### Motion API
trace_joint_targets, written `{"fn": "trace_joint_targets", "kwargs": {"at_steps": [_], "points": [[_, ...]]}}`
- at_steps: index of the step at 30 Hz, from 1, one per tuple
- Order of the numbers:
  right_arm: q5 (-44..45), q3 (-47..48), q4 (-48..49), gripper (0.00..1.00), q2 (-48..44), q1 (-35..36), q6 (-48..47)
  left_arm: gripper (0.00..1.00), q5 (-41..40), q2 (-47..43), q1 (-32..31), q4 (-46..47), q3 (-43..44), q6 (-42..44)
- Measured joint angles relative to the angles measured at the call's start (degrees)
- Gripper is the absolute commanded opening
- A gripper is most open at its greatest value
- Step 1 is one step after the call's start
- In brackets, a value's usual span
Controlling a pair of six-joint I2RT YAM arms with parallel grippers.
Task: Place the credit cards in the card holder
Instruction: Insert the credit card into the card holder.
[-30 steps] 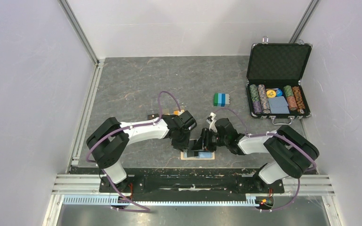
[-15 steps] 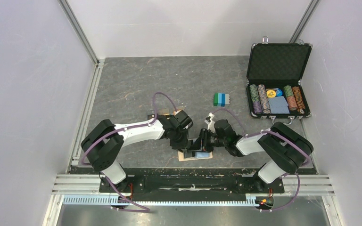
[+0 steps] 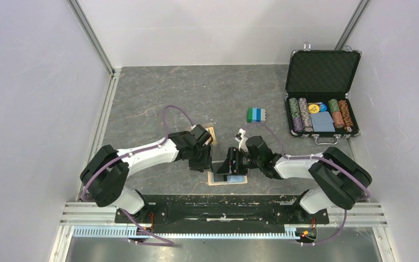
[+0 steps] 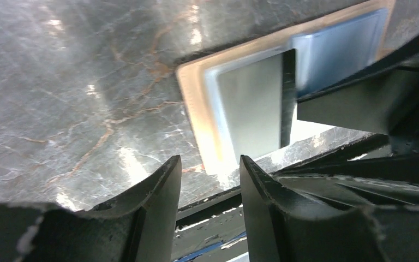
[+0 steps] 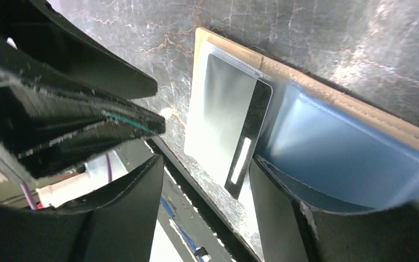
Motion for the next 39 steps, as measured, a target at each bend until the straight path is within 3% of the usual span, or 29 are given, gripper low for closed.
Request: {"fn": "trace_joint_targets", "kwargs": {"at_steps": [4,9,14,20,24,30,35,39], "points": [[2.4,1.3,-5.6,0.55,-2.5,0.0,-3.3,0.51,2.2,-1.6,3.7,2.2,-3.3,0.0],[2.8,2.3,-8.1,0.36,-1.6,0.3,-4.9,0.47,5.5,-1.4,5.9,5.1,-5.8,0.0],[2.0,4.2,-8.2,0.29,1.9,1.2,-5.1,0.41,9.6,1.6,5.7,11.8,-7.7,-1.0],[1.0,4.8,-7.2,0.28,3.5,1.4,-4.3,0.39,11.7,2.6,6.1,13.7,-8.5,-2.2],[0.7,4.8,-6.9,0.33,3.8,1.4,-3.6,0.45,11.7,2.6,6.1,13.6,-8.5,-2.2],[3.7,6.8,-12.5,0.51,1.1,2.2,-6.8,0.55,8.9,0.9,5.4,10.5,-7.1,-1.7],[6.6,10.1,-17.7,0.61,-1.8,2.3,-9.8,0.57,7.5,-5.6,6.4,8.4,-5.7,-0.3],[7.7,12.3,-19.2,0.63,-3.3,2.3,-11.0,0.57,10.2,-11.9,11.6,10.6,-5.6,-0.3]]}}
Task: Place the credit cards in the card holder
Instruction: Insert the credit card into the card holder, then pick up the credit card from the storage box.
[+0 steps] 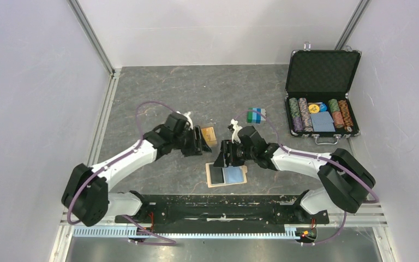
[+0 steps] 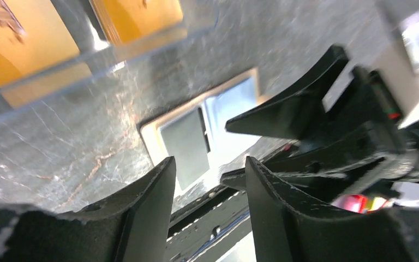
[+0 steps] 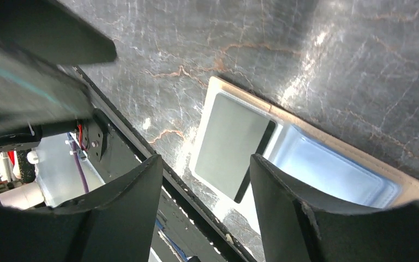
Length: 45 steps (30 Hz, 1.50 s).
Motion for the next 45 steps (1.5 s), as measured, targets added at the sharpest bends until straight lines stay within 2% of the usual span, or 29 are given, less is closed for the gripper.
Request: {"fn": "trace_joint_targets", "kwargs": {"at_steps": [4,8,18,26,32,35,41,43,45], "points": [[0.5,2.7,-1.3,0.64,0.0,-0.4,-0.9,0.54,3.0,-2.6,7.6,2.3,0.6,0.0],[0.0,6.6,-1.8,0.64,2.2,-3.0,-1.7,0.51,3.1,0.9,11.8,-0.4,4.3,1.5],[-0.8,14.8,-2.2,0.64,10.7,-11.5,-2.6,0.41,-0.7,16.8,12.4,-7.2,16.6,6.4],[-3.1,19.1,-1.6,0.53,16.8,-12.3,-2.2,0.4,-1.7,27.3,11.2,-6.7,18.5,6.3],[-5.2,18.4,-0.6,0.38,17.8,-12.3,-1.3,0.15,-1.4,30.4,9.5,-6.3,21.3,6.3],[-5.9,17.5,0.0,0.28,17.8,-12.2,-1.0,0.09,-1.9,30.8,8.8,-6.4,22.4,6.3],[-7.3,16.6,2.3,0.21,17.8,-12.5,0.1,0.1,-6.2,31.5,7.6,-10.2,25.1,6.8],[-7.5,16.4,2.8,0.2,17.8,-12.5,0.4,0.2,-7.8,31.9,7.0,-11.8,26.4,7.6],[-7.7,16.2,3.4,0.2,17.8,-12.5,0.5,0.24,-9.4,32.3,6.3,-13.2,27.6,8.8]]}}
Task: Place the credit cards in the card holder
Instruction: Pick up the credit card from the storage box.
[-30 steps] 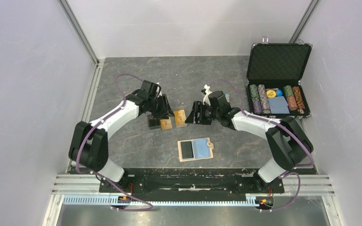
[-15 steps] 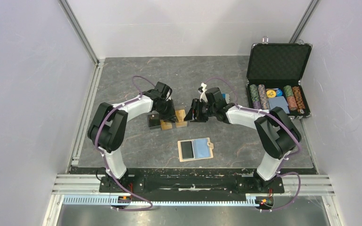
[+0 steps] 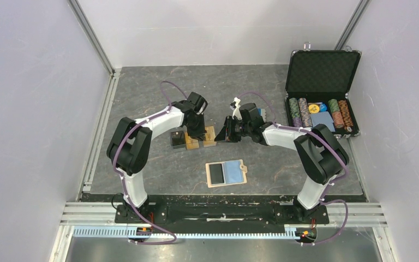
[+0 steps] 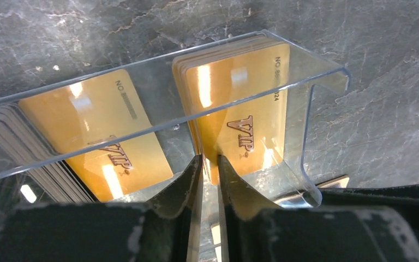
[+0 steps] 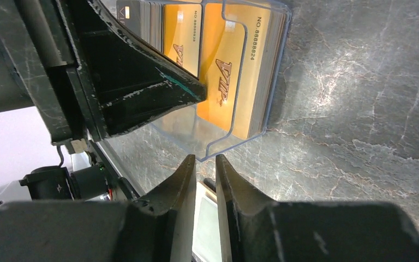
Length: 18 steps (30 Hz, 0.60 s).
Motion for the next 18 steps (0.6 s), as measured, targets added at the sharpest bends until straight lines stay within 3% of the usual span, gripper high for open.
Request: {"fn": "trace_joint_targets", "kwargs": {"at_steps": [5,9,18], "points": [[-0.4,-0.5,0.9,0.19,0.0,0.0,0.3,0.23,-2.6,1.7,-1.6,-2.6,2.8,1.7],[-0.5,-0.5,1.1,0.19,0.0,0.0,0.5,0.03,-4.1,2.8,-2.4,-5.2,5.0,2.9],[-0.6,-0.7,1.3,0.17,0.0,0.0,0.5,0.02,-5.9,3.0,-3.1,-6.6,6.0,4.5]]}}
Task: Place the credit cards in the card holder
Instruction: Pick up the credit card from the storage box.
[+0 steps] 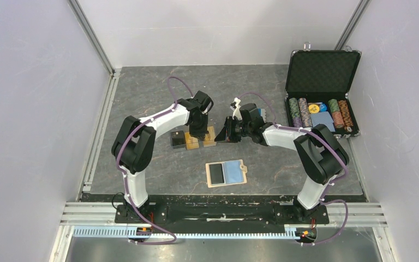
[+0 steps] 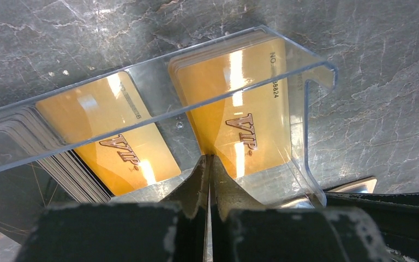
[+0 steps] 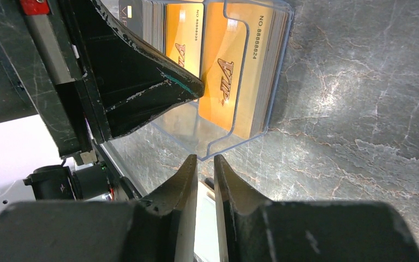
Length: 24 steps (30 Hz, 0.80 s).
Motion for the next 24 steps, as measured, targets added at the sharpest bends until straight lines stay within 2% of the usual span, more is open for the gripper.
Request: {"fn": "trace_joint_targets", "kwargs": {"at_steps": [16,19,22,24], "points": [[-0.2,-0.3,0.5,0.17,0.0,0.0,0.1,0.03,1.4,-4.3,0.0,0.7,-0.6,0.0],[-0.2,-0.4,0.6,0.17,0.0,0.0,0.2,0.08,2.0,-5.0,-0.1,1.3,-0.6,0.0],[-0.2,-0.4,0.7,0.17,0.0,0.0,0.2,0.17,3.0,-5.3,-0.1,1.9,-0.7,0.0],[-0.2,-0.4,0.7,0.17,0.0,0.0,0.3,0.19,3.6,-5.6,0.0,2.8,-1.2,0.0]]}}
